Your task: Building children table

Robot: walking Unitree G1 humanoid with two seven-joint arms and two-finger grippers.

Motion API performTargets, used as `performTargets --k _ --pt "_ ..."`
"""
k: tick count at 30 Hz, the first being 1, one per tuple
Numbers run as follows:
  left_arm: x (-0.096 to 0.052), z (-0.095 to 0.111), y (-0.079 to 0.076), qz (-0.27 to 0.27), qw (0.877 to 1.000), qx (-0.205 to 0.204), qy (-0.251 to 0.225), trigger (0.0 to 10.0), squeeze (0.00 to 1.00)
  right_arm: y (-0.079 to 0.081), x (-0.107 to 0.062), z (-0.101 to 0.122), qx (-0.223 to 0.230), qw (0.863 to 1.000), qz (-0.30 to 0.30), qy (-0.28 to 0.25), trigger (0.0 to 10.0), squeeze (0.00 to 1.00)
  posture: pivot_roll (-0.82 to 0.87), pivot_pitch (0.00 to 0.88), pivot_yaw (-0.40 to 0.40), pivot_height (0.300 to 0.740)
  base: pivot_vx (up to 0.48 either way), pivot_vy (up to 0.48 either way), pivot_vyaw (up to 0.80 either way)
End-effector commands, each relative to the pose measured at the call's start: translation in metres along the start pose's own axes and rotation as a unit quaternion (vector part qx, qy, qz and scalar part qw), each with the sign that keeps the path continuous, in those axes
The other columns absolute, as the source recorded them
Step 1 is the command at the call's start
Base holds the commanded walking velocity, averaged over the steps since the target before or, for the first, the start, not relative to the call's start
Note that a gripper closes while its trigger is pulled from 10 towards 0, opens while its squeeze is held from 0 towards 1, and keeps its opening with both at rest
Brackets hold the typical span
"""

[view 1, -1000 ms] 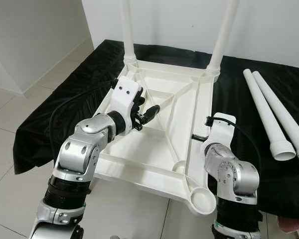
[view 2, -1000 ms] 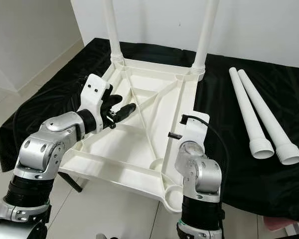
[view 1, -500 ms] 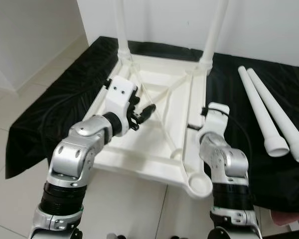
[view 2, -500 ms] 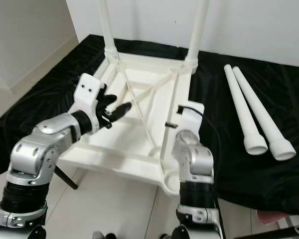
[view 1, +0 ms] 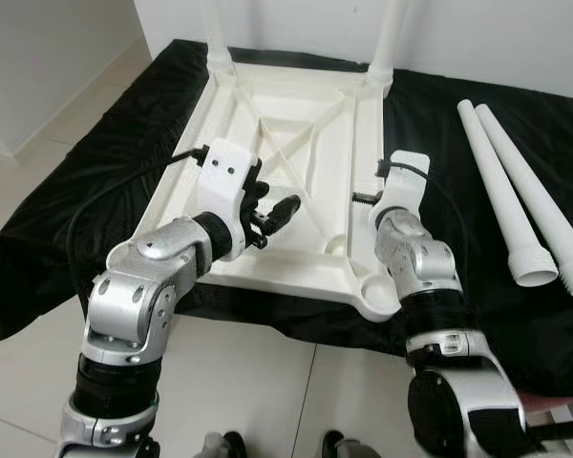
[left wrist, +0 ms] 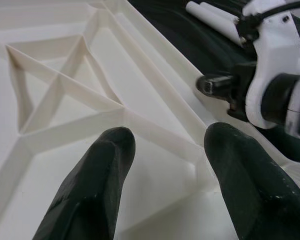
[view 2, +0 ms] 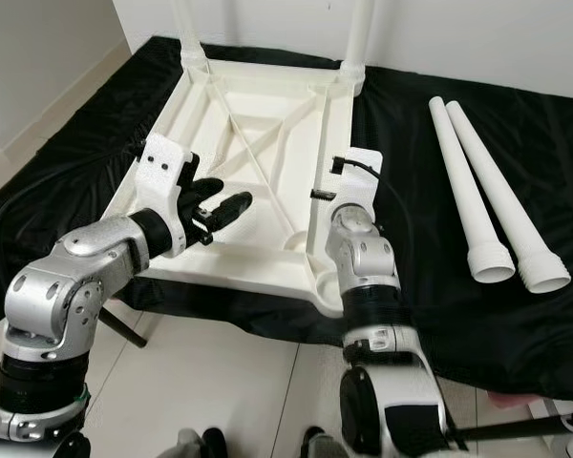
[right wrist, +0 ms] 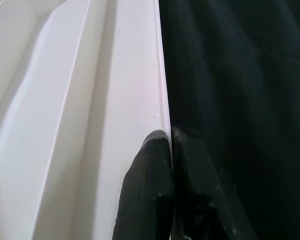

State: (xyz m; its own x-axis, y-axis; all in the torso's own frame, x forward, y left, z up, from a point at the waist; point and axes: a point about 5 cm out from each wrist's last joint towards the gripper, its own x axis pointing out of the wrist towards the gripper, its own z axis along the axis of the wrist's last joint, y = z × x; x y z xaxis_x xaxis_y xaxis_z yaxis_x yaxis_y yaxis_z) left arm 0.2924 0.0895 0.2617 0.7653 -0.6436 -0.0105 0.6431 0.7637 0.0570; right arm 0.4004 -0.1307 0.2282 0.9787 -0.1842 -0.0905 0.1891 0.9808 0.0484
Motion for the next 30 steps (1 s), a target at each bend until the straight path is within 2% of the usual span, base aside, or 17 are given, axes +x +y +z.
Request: performTargets --k 1,2,5,9,11,12,13,16,18,19,20,22,23,25,26,27,30 --pt "-0.003 0.003 0.0 0.023 1.0 0.0 -0.006 10.0 0.0 0.001 0.003 0.002 0.001 1.0 0.006 -0.028 10.0 0.0 -0.02 0.261 0.069 0.74 0.0 0.0 0.0" --pt "-0.004 0.003 -0.002 0.022 1.0 -0.001 -0.005 10.0 0.0 0.002 0.004 0.007 0.013 0.999 0.011 -0.039 10.0 1.0 -0.01 0.262 0.066 0.74 0.0 0.0 0.0" --pt "-0.004 0.003 -0.002 0.022 1.0 -0.001 -0.004 10.0 0.0 0.003 0.005 0.011 0.021 0.999 0.014 -0.047 10.0 1.0 -0.01 0.262 0.066 0.74 0.0 0.0 0.0" --pt "-0.008 0.0 -0.002 0.018 1.0 0.001 -0.001 10.0 0.0 0.002 -0.004 0.035 0.073 0.987 0.052 -0.133 10.0 1.0 -0.01 0.265 0.061 0.74 0.0 0.0 0.0" --pt "-0.008 0.0 -0.002 0.016 1.0 0.003 0.0 10.0 0.0 0.002 -0.005 0.037 0.081 0.984 0.056 -0.147 10.0 1.0 -0.01 0.265 0.061 0.74 0.0 0.0 0.0" --pt "-0.009 -0.002 -0.007 -0.006 1.0 0.014 0.002 10.0 0.0 0.001 -0.011 0.04 0.089 0.978 0.077 -0.172 10.0 0.0 -0.02 0.261 0.063 0.74 0.0 0.0 0.0" --pt "-0.009 -0.002 -0.007 -0.006 1.0 0.014 0.002 10.0 0.0 0.001 -0.011 0.04 0.089 0.978 0.077 -0.172 10.0 0.0 -0.02 0.261 0.063 0.74 0.0 0.0 0.0" --pt "-0.011 -0.008 -0.017 -0.058 0.998 0.039 0.012 10.0 0.0 0.001 -0.02 0.042 0.106 0.964 0.125 -0.208 10.0 0.0 -0.02 0.259 0.063 0.74 0.0 0.0 0.0" --pt "-0.013 -0.026 -0.031 -0.131 0.987 0.078 0.046 10.0 0.0 -0.002 -0.035 0.044 0.125 0.941 0.184 -0.254 10.0 0.0 -0.02 0.252 0.065 0.74 0.0 0.0 0.0" --pt "-0.013 -0.026 -0.031 -0.131 0.987 0.078 0.046 10.0 0.0 -0.002 -0.035 0.044 0.125 0.941 0.184 -0.254 10.0 0.0 -0.02 0.252 0.065 0.74 0.0 0.0 0.0" --pt "-0.013 -0.033 -0.035 -0.155 0.982 0.092 0.06 10.0 0.0 -0.002 -0.04 0.045 0.131 0.932 0.203 -0.27 10.0 0.0 -0.02 0.252 0.066 0.74 0.0 0.0 0.0" --pt "-0.008 -0.052 -0.039 -0.182 0.97 0.128 0.095 10.0 0.0 -0.011 -0.058 0.05 0.171 0.901 0.256 -0.305 10.0 0.0 -0.04 0.247 0.071 0.74 0.0 0.0 0.0" --pt "-0.008 -0.052 -0.039 -0.182 0.97 0.128 0.095 10.0 0.0 -0.011 -0.058 0.05 0.171 0.901 0.256 -0.305 10.0 0.0 -0.04 0.247 0.071 0.74 0.0 0.0 0.0" --pt "0.001 -0.068 -0.036 -0.191 0.963 0.149 0.118 10.0 0.0 -0.021 -0.074 0.055 0.189 0.883 0.284 -0.322 10.0 0.0 -0.05 0.242 0.078 0.74 0.0 0.0 0.0" --pt "0.001 -0.068 -0.036 -0.191 0.963 0.149 0.118 10.0 0.0 -0.021 -0.074 0.055 0.189 0.883 0.284 -0.322 10.0 0.0 -0.05 0.242 0.078 0.74 0.0 0.0 0.0" --pt "0.005 -0.074 -0.035 -0.191 0.96 0.16 0.128 10.0 0.0 -0.024 -0.084 0.058 0.189 0.873 0.305 -0.33 10.0 0.0 -0.06 0.24 0.081 0.74 0.0 0.0 0.0" --pt "0.012 -0.087 -0.033 -0.193 0.955 0.172 0.144 10.0 0.0 -0.029 -0.102 0.06 0.186 0.858 0.34 -0.338 10.0 0.0 -0.08 0.236 0.09 0.74 0.0 0.0 0.0"
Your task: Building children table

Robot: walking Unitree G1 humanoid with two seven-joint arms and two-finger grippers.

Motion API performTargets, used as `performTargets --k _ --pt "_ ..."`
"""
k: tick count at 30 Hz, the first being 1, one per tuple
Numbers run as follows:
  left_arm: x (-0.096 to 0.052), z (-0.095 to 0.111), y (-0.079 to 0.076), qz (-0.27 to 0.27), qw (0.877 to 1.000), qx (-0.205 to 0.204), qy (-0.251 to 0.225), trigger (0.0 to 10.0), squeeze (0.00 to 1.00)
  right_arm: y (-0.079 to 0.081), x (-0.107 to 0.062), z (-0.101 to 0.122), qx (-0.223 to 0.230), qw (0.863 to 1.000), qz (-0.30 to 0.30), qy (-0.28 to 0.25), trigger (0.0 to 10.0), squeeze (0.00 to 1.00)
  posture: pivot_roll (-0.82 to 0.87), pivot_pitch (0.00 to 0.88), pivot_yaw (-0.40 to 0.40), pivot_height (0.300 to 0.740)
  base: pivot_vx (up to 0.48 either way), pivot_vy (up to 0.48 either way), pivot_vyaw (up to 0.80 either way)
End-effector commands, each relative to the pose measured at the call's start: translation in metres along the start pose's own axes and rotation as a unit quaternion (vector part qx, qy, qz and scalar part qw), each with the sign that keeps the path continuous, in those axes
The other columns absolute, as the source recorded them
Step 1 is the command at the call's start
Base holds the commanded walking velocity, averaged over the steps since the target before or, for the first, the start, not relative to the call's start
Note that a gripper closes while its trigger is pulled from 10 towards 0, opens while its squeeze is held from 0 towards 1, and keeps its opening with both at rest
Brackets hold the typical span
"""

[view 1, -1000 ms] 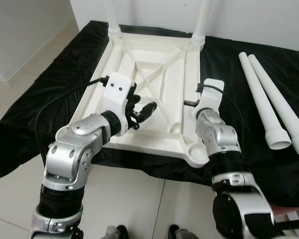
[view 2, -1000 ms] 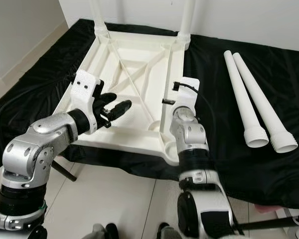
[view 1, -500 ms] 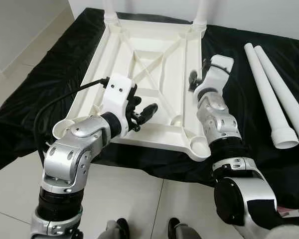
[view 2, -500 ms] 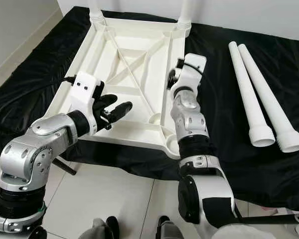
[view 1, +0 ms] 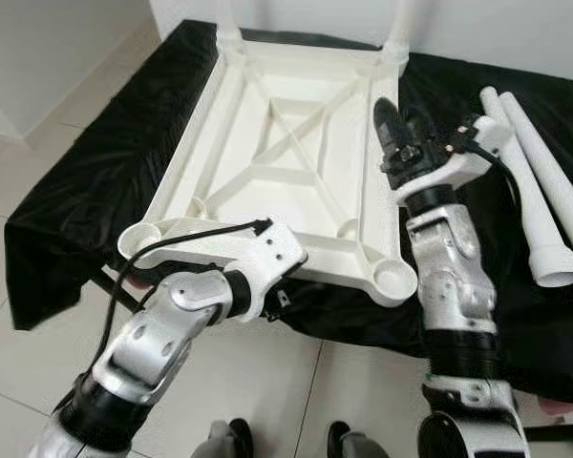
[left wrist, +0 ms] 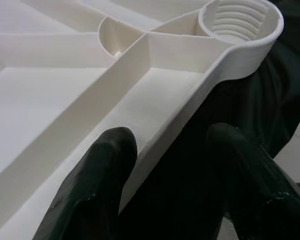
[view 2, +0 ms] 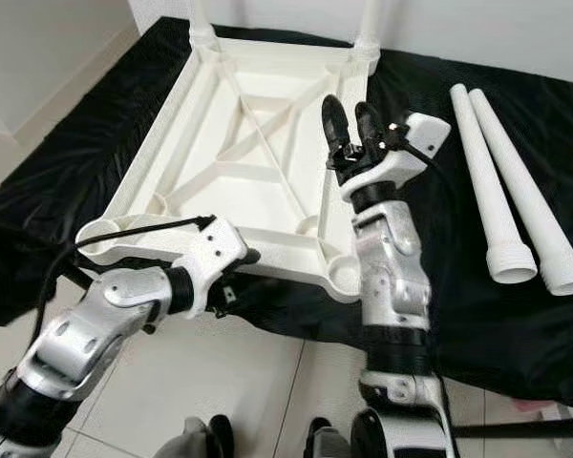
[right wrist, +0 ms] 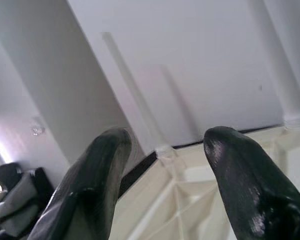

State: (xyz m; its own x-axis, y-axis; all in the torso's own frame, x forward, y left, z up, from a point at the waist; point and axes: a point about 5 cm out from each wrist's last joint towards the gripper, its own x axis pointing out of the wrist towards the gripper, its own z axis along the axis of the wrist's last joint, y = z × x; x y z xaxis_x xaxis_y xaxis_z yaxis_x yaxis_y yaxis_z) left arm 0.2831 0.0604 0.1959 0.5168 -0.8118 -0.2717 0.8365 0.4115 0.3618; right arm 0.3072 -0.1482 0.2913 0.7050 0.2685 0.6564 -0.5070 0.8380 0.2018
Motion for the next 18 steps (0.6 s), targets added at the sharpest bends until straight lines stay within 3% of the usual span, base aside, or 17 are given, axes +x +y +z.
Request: performTargets --k 1,7,8,13,18 --pt "0.009 -0.024 -0.008 -0.027 0.998 -0.014 0.048 10.0 0.0 0.01 -0.005 0.009 0.012 0.999 0.033 -0.007 10.0 0.0 -0.08 0.235 0.094 0.74 0.0 0.0 0.0" --pt "0.018 -0.035 -0.004 -0.029 0.998 0.001 0.057 10.0 0.0 0.009 -0.018 0.015 -0.004 0.999 0.037 0.001 10.0 0.0 -0.12 0.231 0.109 0.74 0.0 0.0 0.0" --pt "0.022 -0.038 0.003 -0.026 0.998 0.01 0.062 10.0 0.0 0.007 -0.023 0.015 -0.008 1.0 0.026 0.006 10.0 0.0 -0.14 0.231 0.121 0.74 0.0 0.0 0.0" --pt "0.028 -0.042 0.011 -0.022 0.998 0.018 0.063 10.0 0.0 0.008 -0.028 0.018 -0.006 1.0 0.022 0.008 10.0 0.0 -0.15 0.229 0.126 0.74 0.0 0.0 0.0" --pt "0.043 -0.046 0.025 0.0 0.998 0.023 0.061 10.0 0.0 0.012 -0.033 0.019 -0.001 1.0 0.018 0.015 10.0 0.0 -0.15 0.229 0.135 0.74 0.0 0.0 0.0"
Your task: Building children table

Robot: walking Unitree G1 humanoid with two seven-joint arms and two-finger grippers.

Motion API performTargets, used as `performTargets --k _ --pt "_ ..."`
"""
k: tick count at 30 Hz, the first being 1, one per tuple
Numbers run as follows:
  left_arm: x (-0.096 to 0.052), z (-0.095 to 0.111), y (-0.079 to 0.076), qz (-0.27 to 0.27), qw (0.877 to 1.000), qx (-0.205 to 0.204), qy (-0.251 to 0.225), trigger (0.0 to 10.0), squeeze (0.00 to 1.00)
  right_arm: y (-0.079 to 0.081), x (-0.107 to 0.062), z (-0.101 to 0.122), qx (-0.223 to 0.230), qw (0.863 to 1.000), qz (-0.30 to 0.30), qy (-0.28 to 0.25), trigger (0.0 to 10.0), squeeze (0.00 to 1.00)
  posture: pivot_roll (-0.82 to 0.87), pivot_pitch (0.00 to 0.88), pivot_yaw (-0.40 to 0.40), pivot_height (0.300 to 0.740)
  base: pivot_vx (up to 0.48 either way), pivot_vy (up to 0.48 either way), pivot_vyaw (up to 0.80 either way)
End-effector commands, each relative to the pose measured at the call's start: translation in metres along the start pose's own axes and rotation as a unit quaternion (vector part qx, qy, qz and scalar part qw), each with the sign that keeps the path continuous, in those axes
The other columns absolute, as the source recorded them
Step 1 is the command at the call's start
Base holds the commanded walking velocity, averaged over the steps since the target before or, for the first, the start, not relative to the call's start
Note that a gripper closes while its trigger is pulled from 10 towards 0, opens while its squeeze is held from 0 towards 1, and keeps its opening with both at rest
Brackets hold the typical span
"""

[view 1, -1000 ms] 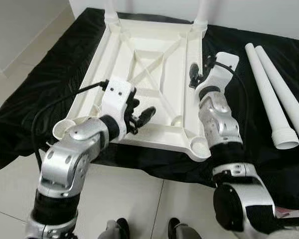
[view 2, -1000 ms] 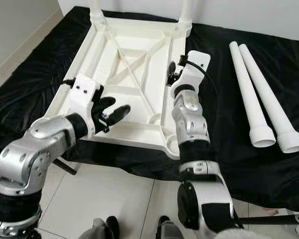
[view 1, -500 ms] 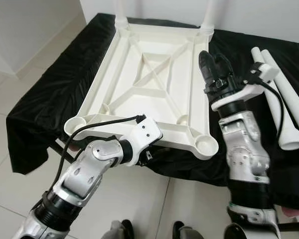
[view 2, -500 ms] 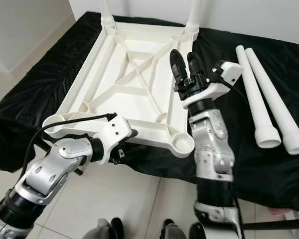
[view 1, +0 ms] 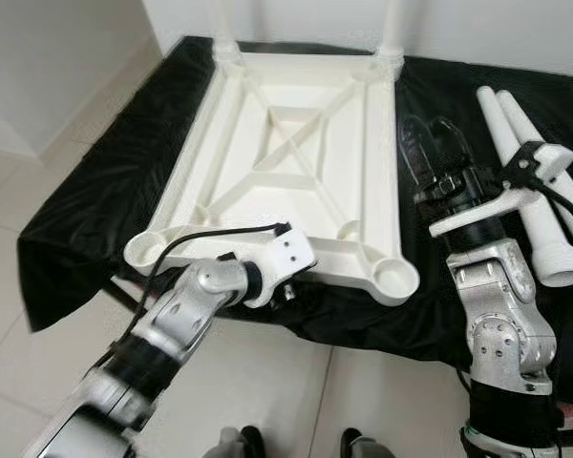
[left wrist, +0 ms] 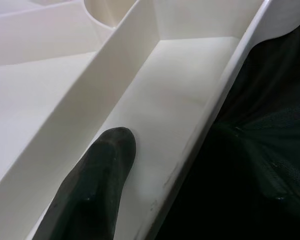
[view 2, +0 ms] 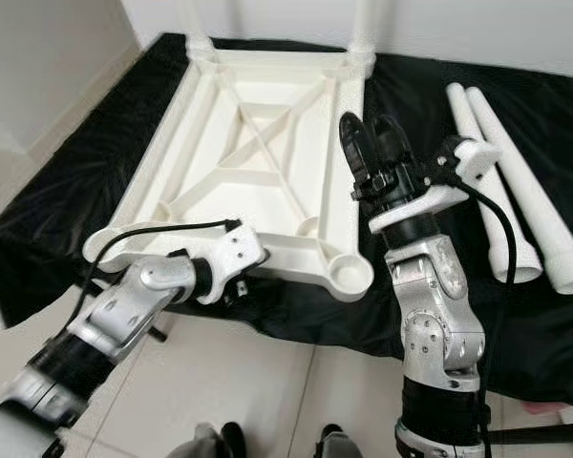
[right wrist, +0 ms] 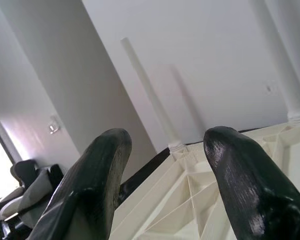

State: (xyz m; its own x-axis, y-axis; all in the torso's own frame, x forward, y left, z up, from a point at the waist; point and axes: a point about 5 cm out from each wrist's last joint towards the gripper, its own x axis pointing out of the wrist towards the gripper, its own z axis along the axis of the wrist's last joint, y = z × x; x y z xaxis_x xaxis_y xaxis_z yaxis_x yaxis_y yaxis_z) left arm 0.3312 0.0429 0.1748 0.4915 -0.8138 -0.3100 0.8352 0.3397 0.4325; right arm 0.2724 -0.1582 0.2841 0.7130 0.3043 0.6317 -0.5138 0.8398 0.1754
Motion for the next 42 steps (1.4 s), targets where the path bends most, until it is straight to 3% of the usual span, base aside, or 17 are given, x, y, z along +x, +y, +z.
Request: performTargets --k 1,7,12,16,18,20,21,25,26,27,28,32,33,34,36,39,42 --pt "0.003 -0.024 -0.002 0.022 0.998 -0.026 0.045 10.0 0.0 0.005 -0.001 0.003 0.008 1.0 0.007 -0.004 10.0 0.0 -0.15 0.229 0.136 0.74 0.0 0.0 0.0" --pt "0.016 -0.012 0.002 0.026 0.999 -0.02 0.017 10.0 0.0 0.007 -0.003 0.004 0.012 1.0 0.008 -0.003 10.0 0.0 -0.16 0.229 0.134 0.74 0.0 0.0 0.0" --pt "0.014 -0.001 0.002 0.004 1.0 -0.005 -0.01 10.0 0.0 0.006 -0.005 0.004 0.01 1.0 0.011 0.005 10.0 0.0 -0.16 0.23 0.132 0.74 0.0 0.0 0.0" --pt "-0.002 0.015 0.004 -0.039 0.998 0.011 -0.049 10.0 0.0 -0.001 -0.01 0.003 -0.007 1.0 0.013 0.025 10.0 0.0 -0.14 0.229 0.131 0.74 0.0 0.0 0.0" --pt "-0.025 0.028 0.004 -0.094 0.992 0.017 -0.077 10.0 0.0 -0.007 -0.013 0.001 -0.022 0.999 0.013 0.041 10.0 0.0 -0.13 0.224 0.128 0.74 0.0 0.0 0.0" --pt "-0.025 0.028 0.004 -0.094 0.992 0.017 -0.077 10.0 0.0 -0.007 -0.013 0.001 -0.022 0.999 0.013 0.041 10.0 0.0 -0.13 0.224 0.128 0.74 0.0 0.0 0.0" --pt "-0.038 0.035 0.004 -0.121 0.988 0.028 -0.093 10.0 0.0 -0.011 -0.014 0.0 -0.03 0.998 0.013 0.048 10.0 0.0 -0.12 0.22 0.125 0.74 0.0 0.0 0.0" --pt "-0.057 0.05 0.009 -0.149 0.98 0.025 -0.131 10.0 0.0 -0.018 -0.013 -0.002 -0.044 0.998 0.007 0.055 10.0 0.0 -0.11 0.206 0.117 0.74 0.0 0.0 0.0" --pt "-0.064 0.059 0.02 -0.128 0.98 0.014 -0.155 10.0 0.0 -0.023 -0.009 -0.003 -0.048 0.997 0.0 0.054 10.0 0.0 -0.1 0.199 0.111 0.74 0.0 0.0 0.0" --pt "-0.064 0.059 0.02 -0.128 0.98 0.014 -0.155 10.0 0.0 -0.023 -0.009 -0.003 -0.048 0.997 0.0 0.054 10.0 0.0 -0.1 0.199 0.111 0.74 0.0 0.0 0.0" --pt "-0.071 0.07 0.043 -0.058 0.98 -0.009 -0.188 10.0 0.0 -0.03 -0.002 -0.005 -0.055 0.997 -0.012 0.052 10.0 0.0 -0.1 0.188 0.106 0.74 0.0 0.0 0.0" --pt "-0.07 0.069 0.061 0.014 0.981 -0.04 -0.191 10.0 0.0 -0.033 0.003 -0.008 -0.058 0.997 -0.02 0.054 10.0 0.0 -0.09 0.176 0.107 0.74 0.0 0.0 0.0" --pt "-0.068 0.067 0.072 0.07 0.977 -0.066 -0.191 10.0 0.0 -0.036 0.007 -0.01 -0.059 0.996 -0.033 0.055 10.0 0.0 -0.09 0.166 0.109 0.74 0.0 0.0 0.0" --pt "-0.068 0.067 0.072 0.07 0.977 -0.066 -0.191 10.0 0.0 -0.036 0.007 -0.01 -0.059 0.996 -0.033 0.055 10.0 0.0 -0.09 0.166 0.109 0.74 0.0 0.0 0.0" --pt "-0.069 0.061 0.087 0.158 0.959 -0.131 -0.195 10.0 0.0 -0.041 0.014 -0.012 -0.078 0.994 -0.054 0.054 10.0 0.0 -0.08 0.146 0.106 0.74 0.0 0.0 0.0" --pt "-0.07 0.059 0.089 0.181 0.951 -0.153 -0.198 10.0 0.0 -0.042 0.016 -0.013 -0.089 0.993 -0.061 0.054 10.0 0.0 -0.08 0.146 0.106 0.74 0.0 0.0 0.0" --pt "-0.071 0.047 0.092 0.232 0.939 -0.191 -0.168 10.0 0.0 -0.048 0.02 -0.018 -0.097 0.988 -0.095 0.07 10.0 0.0 -0.08 0.124 0.099 0.74 0.0 0.0 0.0"
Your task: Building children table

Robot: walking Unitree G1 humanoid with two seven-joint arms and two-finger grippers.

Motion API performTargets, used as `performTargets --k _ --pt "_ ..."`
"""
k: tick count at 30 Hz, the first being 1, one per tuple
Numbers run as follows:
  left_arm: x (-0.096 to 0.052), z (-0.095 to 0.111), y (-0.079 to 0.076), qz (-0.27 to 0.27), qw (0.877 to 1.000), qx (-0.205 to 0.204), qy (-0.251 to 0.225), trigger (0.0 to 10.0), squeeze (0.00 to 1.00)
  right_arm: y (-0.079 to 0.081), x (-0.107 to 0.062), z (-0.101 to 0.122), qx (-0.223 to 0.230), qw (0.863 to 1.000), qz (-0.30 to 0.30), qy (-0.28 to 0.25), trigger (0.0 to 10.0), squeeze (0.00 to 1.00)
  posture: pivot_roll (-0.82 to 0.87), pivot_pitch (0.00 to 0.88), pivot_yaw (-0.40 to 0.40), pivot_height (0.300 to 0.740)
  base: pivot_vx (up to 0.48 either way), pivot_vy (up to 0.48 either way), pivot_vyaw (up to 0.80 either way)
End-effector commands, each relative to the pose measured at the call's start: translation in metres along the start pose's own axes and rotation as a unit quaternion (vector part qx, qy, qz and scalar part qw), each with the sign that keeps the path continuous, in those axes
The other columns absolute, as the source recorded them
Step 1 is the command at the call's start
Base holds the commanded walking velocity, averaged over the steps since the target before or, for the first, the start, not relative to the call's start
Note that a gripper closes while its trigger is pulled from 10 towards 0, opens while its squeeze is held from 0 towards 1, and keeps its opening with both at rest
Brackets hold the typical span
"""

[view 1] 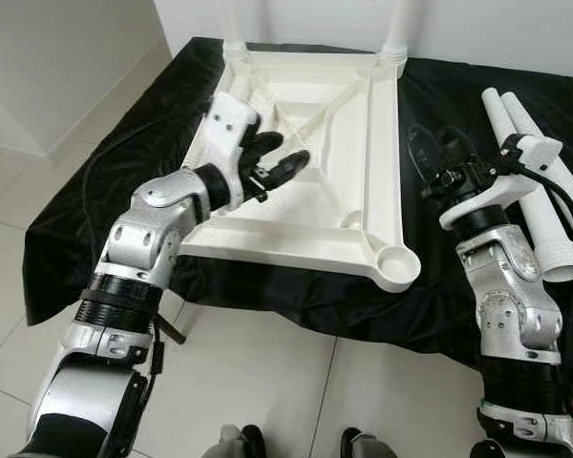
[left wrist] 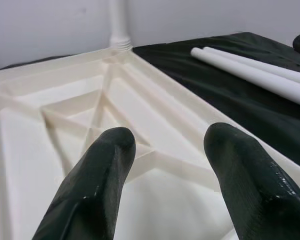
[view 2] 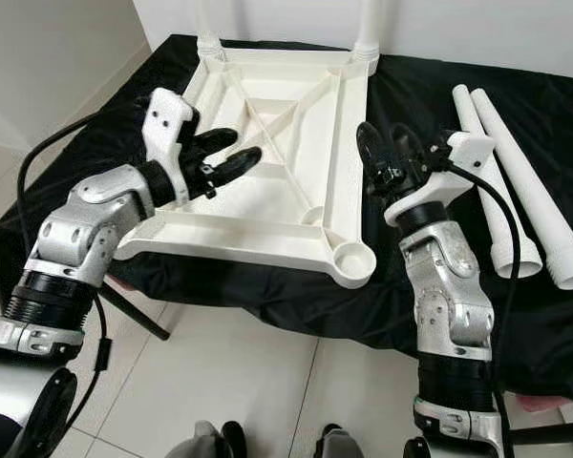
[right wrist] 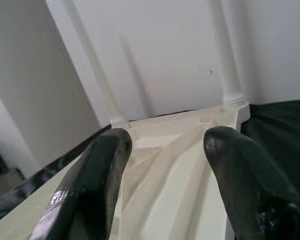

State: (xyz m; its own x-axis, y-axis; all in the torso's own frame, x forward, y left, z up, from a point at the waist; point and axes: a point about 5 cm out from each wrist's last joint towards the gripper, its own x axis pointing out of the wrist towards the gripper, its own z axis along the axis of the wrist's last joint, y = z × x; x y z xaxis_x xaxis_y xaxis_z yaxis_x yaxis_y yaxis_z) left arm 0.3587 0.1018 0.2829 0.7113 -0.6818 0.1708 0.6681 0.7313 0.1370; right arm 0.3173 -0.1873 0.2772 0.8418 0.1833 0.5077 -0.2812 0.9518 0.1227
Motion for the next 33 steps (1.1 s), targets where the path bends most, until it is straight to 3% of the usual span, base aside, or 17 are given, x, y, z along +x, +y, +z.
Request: performTargets --k 1,4,8,14,17,20,27,33 --pt "-0.006 -0.011 0.01 0.063 0.998 -0.019 0.022 10.0 0.0 0.0 0.004 -0.006 -0.006 1.0 -0.021 0.018 10.0 0.0 -0.08 0.117 0.097 0.74 0.0 0.0 0.0" --pt "-0.008 -0.017 0.016 0.091 0.995 -0.032 0.036 10.0 0.0 -0.004 0.007 -0.014 -0.035 0.997 -0.048 0.049 10.0 0.0 -0.08 0.101 0.089 0.74 0.0 0.0 0.0" --pt "-0.009 -0.027 0.025 0.148 0.986 -0.057 0.049 10.0 0.0 -0.006 0.011 -0.022 -0.028 0.994 -0.079 0.065 10.0 0.0 -0.09 0.065 0.079 0.74 0.0 0.0 0.0" --pt "-0.009 -0.033 0.027 0.178 0.98 -0.071 0.054 10.0 0.0 -0.004 0.015 -0.025 -0.025 0.993 -0.09 0.066 10.0 0.0 -0.09 0.051 0.074 0.74 0.0 0.0 0.0" --pt "-0.015 -0.046 0.026 0.198 0.972 -0.108 0.07 10.0 0.0 -0.001 0.019 -0.025 -0.032 0.994 -0.091 0.06 10.0 0.0 -0.11 0.023 0.07 0.74 0.0 0.0 0.0" --pt "-0.017 -0.049 0.026 0.197 0.971 -0.118 0.071 10.0 0.0 0.0 0.02 -0.026 -0.032 0.993 -0.091 0.061 10.0 0.0 -0.11 0.022 0.07 0.74 0.0 0.0 0.0" --pt "-0.021 -0.052 0.035 0.244 0.964 -0.083 0.059 10.0 0.0 0.003 0.017 -0.031 -0.079 0.992 -0.087 0.053 10.0 0.0 -0.11 0.015 0.068 0.74 0.0 0.0 0.0" --pt "-0.023 -0.058 0.026 0.258 0.961 -0.083 0.054 10.0 0.0 0.006 0.012 -0.037 -0.095 0.991 -0.084 0.052 10.0 0.0 -0.13 0.023 0.069 0.74 0.0 0.0 0.0"
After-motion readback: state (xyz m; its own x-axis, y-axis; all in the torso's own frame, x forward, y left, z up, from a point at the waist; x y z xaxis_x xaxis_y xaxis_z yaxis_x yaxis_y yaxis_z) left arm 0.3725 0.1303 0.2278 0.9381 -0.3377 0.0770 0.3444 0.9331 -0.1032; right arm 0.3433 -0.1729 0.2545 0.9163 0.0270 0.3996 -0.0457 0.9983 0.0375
